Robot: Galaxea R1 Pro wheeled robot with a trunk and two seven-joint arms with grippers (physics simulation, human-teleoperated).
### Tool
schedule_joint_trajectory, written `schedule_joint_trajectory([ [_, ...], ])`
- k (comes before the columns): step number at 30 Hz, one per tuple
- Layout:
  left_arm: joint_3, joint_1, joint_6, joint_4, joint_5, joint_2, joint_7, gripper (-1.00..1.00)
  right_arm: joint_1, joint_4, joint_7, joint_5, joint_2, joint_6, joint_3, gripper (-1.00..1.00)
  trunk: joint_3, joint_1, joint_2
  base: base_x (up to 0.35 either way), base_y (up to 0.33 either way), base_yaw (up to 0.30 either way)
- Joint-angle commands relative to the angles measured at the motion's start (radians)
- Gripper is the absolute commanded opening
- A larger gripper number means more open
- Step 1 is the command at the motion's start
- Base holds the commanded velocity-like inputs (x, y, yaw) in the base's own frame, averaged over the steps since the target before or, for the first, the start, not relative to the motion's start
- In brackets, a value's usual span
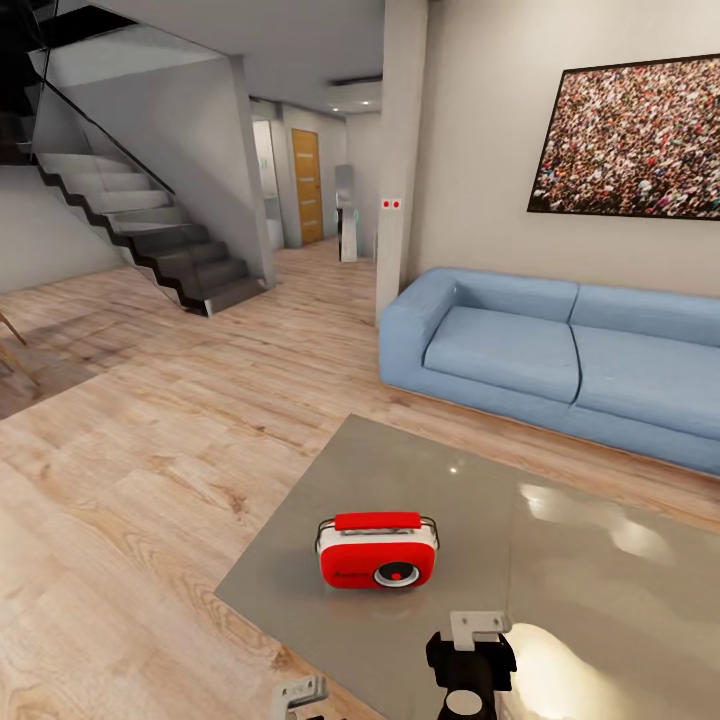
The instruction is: Turn on the radio receiver that's on the table in the living room.
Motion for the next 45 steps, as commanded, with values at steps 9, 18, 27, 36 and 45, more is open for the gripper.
schedule_joint_trajectory([
  [9,0.000,0.000,-0.001,0.000,0.000,0.000,-0.002,1.00,0.000,0.000,0.000,0.000,0.000,0.000,-0.001,1.00,0.000,0.000,0.000,0.000,0.016,0.000],
  [18,-0.001,0.000,-0.002,0.001,-0.001,0.000,-0.003,1.00,0.000,0.000,0.000,0.000,0.000,0.000,-0.002,1.00,0.000,0.000,0.000,0.000,0.291,0.000],
  [27,-0.001,0.000,-0.002,0.002,-0.001,0.000,-0.003,1.00,0.000,0.000,0.000,0.000,0.001,0.000,-0.002,1.00,0.000,0.000,0.000,0.000,0.195,0.000],
  [36,-0.001,0.000,-0.001,0.002,-0.002,0.000,-0.002,1.00,0.000,0.000,0.000,0.000,0.000,0.000,-0.002,1.00,0.000,0.000,0.000,0.000,0.010,0.000],
  [45,-0.001,0.000,-0.002,0.002,-0.002,0.000,-0.002,1.00,0.000,0.000,0.000,0.000,0.000,0.000,-0.002,1.00,0.000,0.000,0.000,0.005,0.000,0.000],
])
